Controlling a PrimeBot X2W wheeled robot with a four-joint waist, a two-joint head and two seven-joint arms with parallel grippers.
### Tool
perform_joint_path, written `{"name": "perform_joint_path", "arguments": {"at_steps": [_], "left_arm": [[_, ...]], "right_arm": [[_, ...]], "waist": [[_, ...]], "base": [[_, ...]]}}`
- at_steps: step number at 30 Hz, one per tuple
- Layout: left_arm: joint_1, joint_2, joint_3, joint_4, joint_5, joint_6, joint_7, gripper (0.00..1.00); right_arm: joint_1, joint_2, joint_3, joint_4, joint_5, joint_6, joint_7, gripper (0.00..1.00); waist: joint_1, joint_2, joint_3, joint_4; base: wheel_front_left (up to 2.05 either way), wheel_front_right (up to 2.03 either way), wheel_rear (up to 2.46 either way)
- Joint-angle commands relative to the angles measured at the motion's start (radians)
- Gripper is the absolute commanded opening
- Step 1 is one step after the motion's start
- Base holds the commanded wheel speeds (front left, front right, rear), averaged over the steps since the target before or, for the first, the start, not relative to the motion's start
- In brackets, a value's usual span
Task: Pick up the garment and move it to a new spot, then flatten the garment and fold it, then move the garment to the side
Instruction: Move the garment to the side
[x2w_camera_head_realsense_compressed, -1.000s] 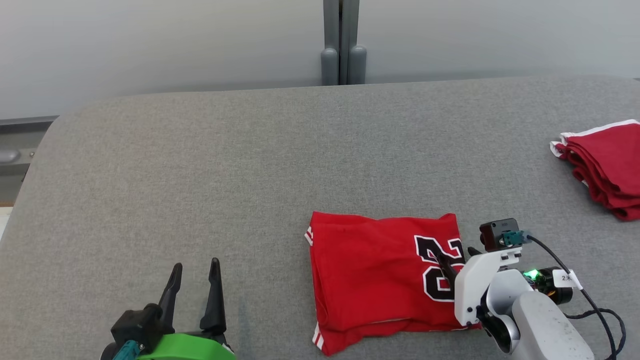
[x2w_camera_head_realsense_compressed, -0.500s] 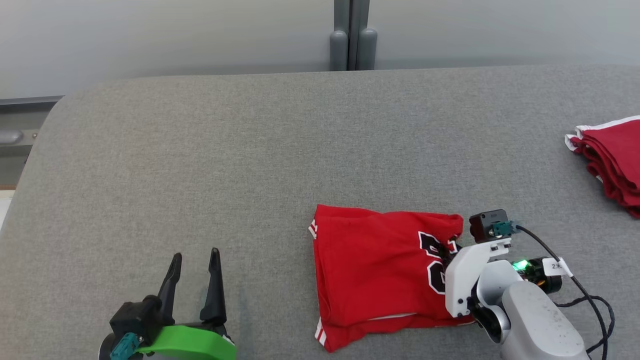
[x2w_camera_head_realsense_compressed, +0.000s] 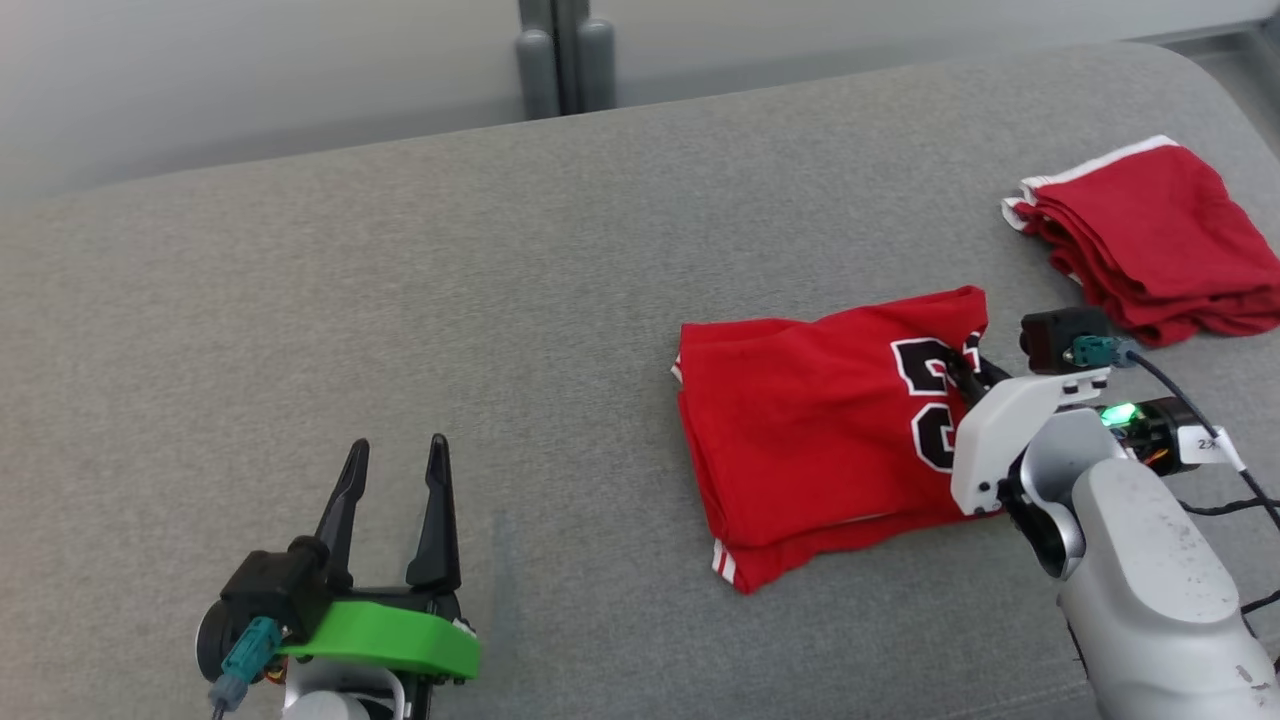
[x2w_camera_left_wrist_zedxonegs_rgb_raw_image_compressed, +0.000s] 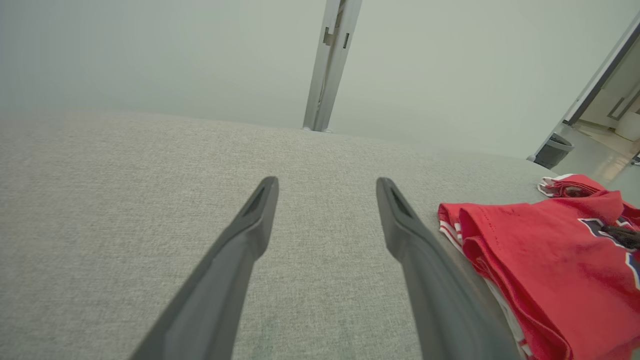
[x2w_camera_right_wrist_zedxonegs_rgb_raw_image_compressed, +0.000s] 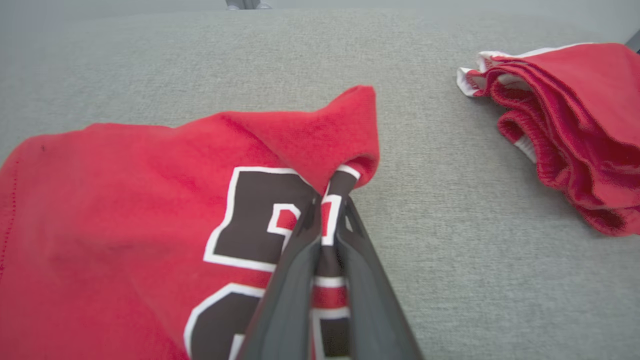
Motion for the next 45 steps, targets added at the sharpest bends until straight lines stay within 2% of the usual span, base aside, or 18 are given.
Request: {"name": "perform_joint_path", "arguments": {"at_steps": [1,6,9,16,23,31,37,45], "left_arm": [[-0.028,0.002,0.001,-0.003,0.02,-0.006,0.0,1.0],[-0.071,0.006,-0.012,0.007,0.048,-0.017,0.0,1.0],[-0.093,0.011,-0.024,0.018,0.06,-0.025,0.0,1.0],[-0.109,0.013,-0.05,0.051,0.064,-0.033,0.0,1.0],[-0.083,0.008,-0.063,0.062,0.047,-0.036,0.0,1.0],[-0.063,0.004,-0.072,0.05,0.029,-0.034,0.0,1.0],[-0.078,0.003,-0.089,0.04,0.022,-0.032,0.0,1.0],[-0.12,0.003,-0.12,0.034,0.04,-0.035,0.0,1.0]], "right_arm": [[-0.021,-0.011,-0.015,-0.007,-0.007,-0.002,-0.013,0.0],[-0.046,-0.017,-0.065,-0.014,-0.012,-0.002,-0.041,0.0],[-0.055,-0.01,-0.077,-0.01,-0.012,-0.002,-0.055,0.0],[-0.064,0.001,-0.071,0.01,-0.01,-0.002,-0.082,0.0],[-0.1,-0.025,-0.045,0.002,-0.018,-0.002,-0.074,0.0],[-0.209,-0.096,0.002,-0.032,-0.042,-0.002,-0.014,0.0],[-0.321,-0.185,0.015,-0.021,-0.052,-0.002,0.034,0.0],[-0.437,-0.33,0.012,0.058,-0.039,-0.002,0.069,0.0]], "waist": [[0.0,0.0,0.077,-0.141],[0.0,0.0,0.129,-0.256],[0.0,0.0,0.146,-0.302],[0.0,0.0,0.142,-0.338],[0.0,0.0,0.099,-0.292],[0.0,0.0,0.074,-0.215],[0.0,0.0,0.102,-0.158],[0.0,0.0,0.18,-0.068]], "base": [[0.0,0.0,0.0],[0.0,0.0,0.0],[0.0,0.0,0.0],[0.0,0.0,0.0],[0.0,0.0,0.0],[0.0,0.0,0.0],[0.0,0.0,0.0],[0.0,0.0,0.0]]}}
